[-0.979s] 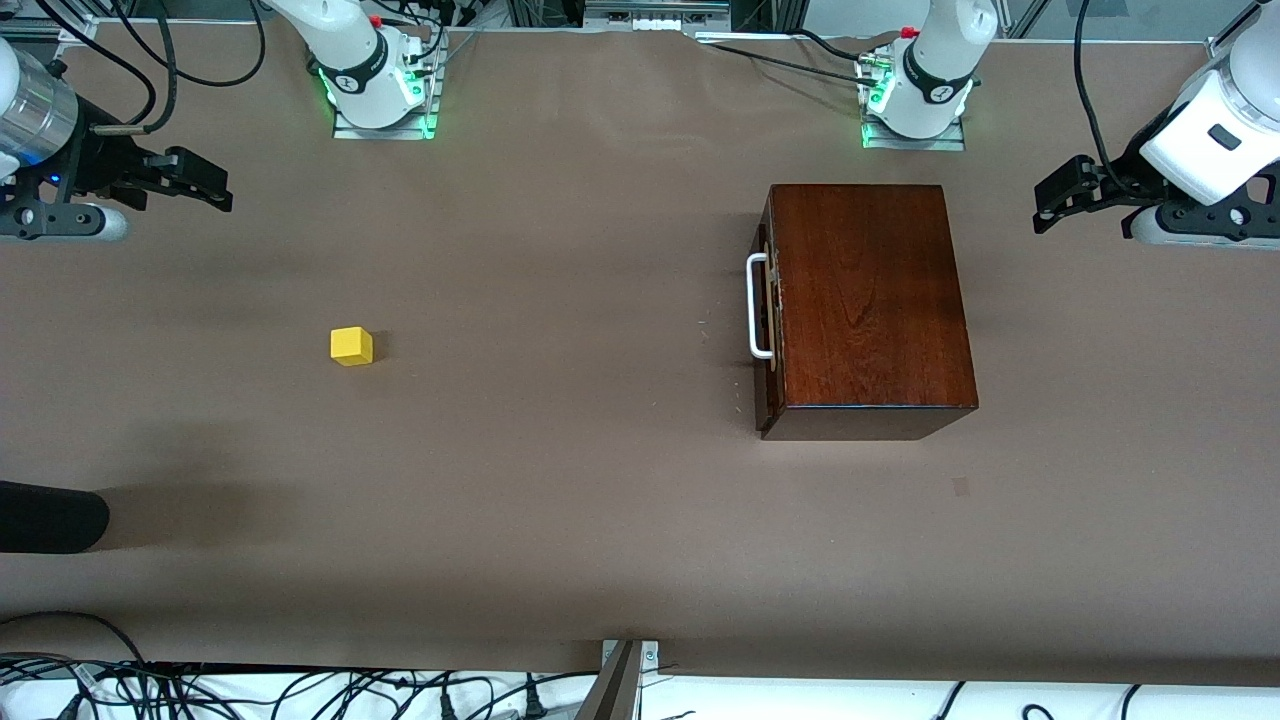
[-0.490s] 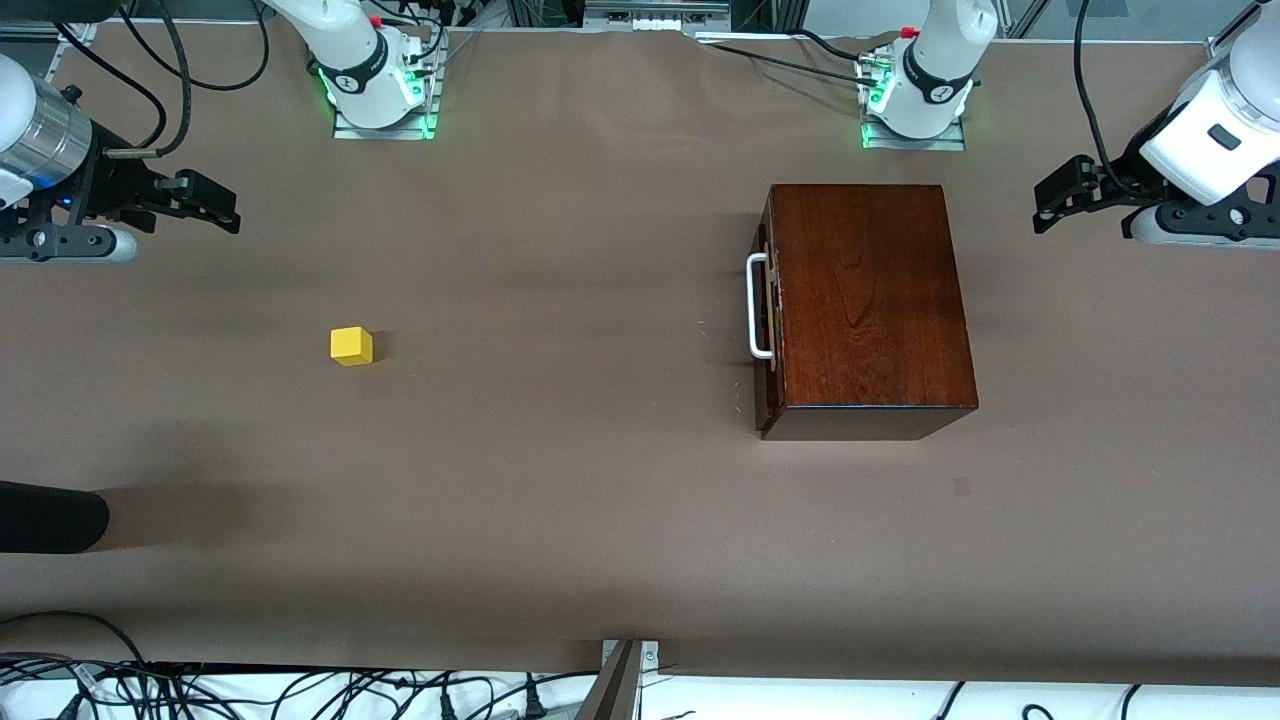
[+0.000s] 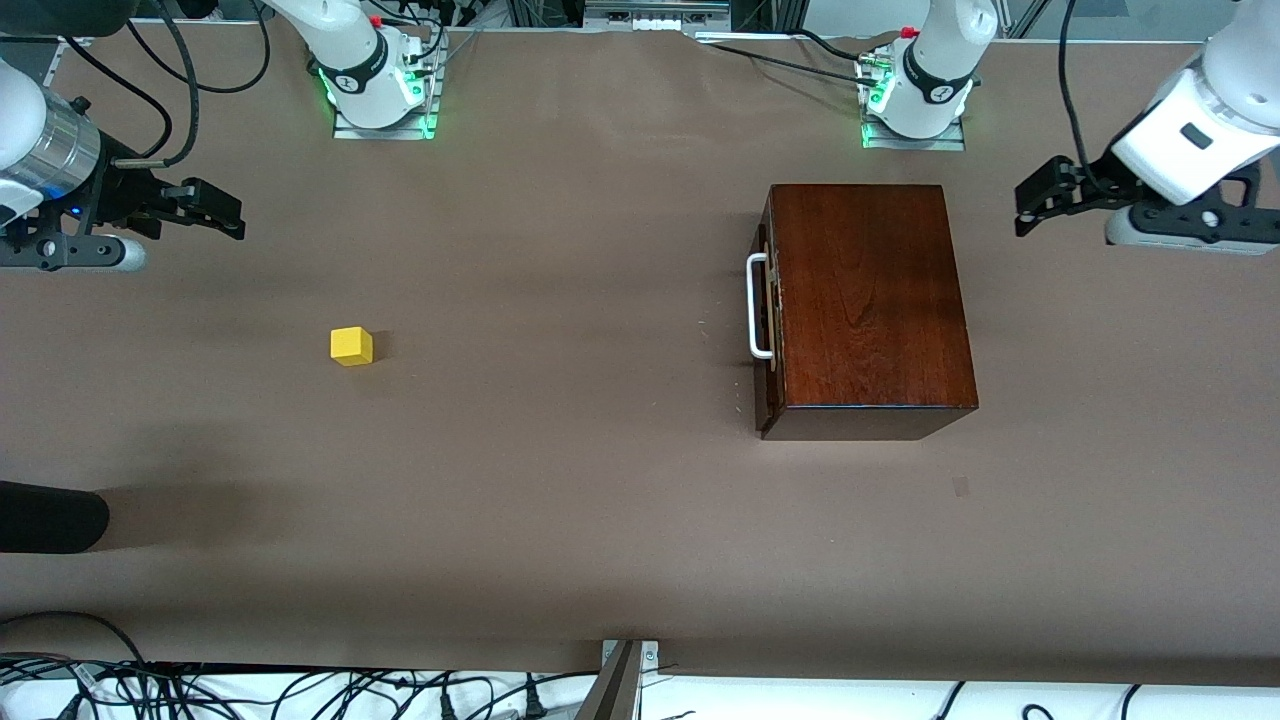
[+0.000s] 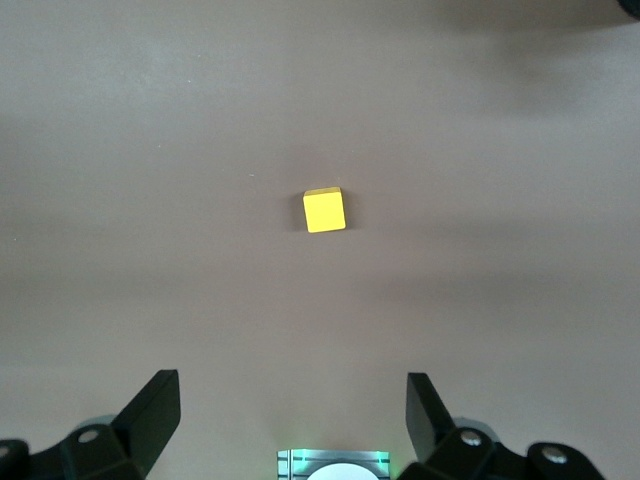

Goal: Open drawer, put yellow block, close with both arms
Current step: 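Move the left gripper over the box to the white drawer handle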

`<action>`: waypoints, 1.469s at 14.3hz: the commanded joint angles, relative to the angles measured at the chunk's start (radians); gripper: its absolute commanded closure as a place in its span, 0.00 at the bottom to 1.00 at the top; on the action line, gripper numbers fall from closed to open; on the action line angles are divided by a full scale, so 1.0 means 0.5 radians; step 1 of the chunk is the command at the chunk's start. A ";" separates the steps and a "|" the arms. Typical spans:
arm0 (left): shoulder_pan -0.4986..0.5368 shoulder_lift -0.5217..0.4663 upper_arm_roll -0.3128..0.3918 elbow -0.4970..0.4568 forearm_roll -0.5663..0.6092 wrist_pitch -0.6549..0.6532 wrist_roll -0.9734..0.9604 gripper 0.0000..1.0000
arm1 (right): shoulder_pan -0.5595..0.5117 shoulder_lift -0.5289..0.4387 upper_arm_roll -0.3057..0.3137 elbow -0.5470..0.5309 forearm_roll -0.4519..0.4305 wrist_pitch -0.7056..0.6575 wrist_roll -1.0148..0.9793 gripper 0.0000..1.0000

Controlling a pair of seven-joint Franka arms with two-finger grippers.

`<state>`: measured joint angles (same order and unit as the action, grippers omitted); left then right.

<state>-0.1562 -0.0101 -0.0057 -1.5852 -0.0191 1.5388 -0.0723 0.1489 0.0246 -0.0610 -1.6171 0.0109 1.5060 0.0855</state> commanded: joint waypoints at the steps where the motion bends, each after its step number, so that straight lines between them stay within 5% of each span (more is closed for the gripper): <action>1: -0.022 0.118 -0.099 0.148 -0.048 -0.022 -0.088 0.00 | 0.003 0.000 0.002 -0.009 -0.019 0.022 -0.011 0.00; 8: -0.104 0.397 -0.488 0.336 -0.026 -0.053 -0.713 0.00 | 0.006 0.055 0.002 -0.006 -0.025 0.068 0.007 0.00; 17: -0.611 0.720 -0.513 0.259 0.164 0.230 -1.417 0.00 | 0.003 0.055 0.005 -0.006 -0.025 0.056 0.004 0.00; 21: -0.629 0.759 -0.525 0.069 0.222 0.420 -1.429 0.00 | 0.003 0.049 0.002 -0.009 -0.025 0.050 0.004 0.00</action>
<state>-0.4757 0.3731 -0.2675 -1.5052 0.0672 1.7057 -0.7773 0.1492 0.0594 -0.0609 -1.6176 0.0105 1.5322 0.0851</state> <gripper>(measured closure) 0.000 0.000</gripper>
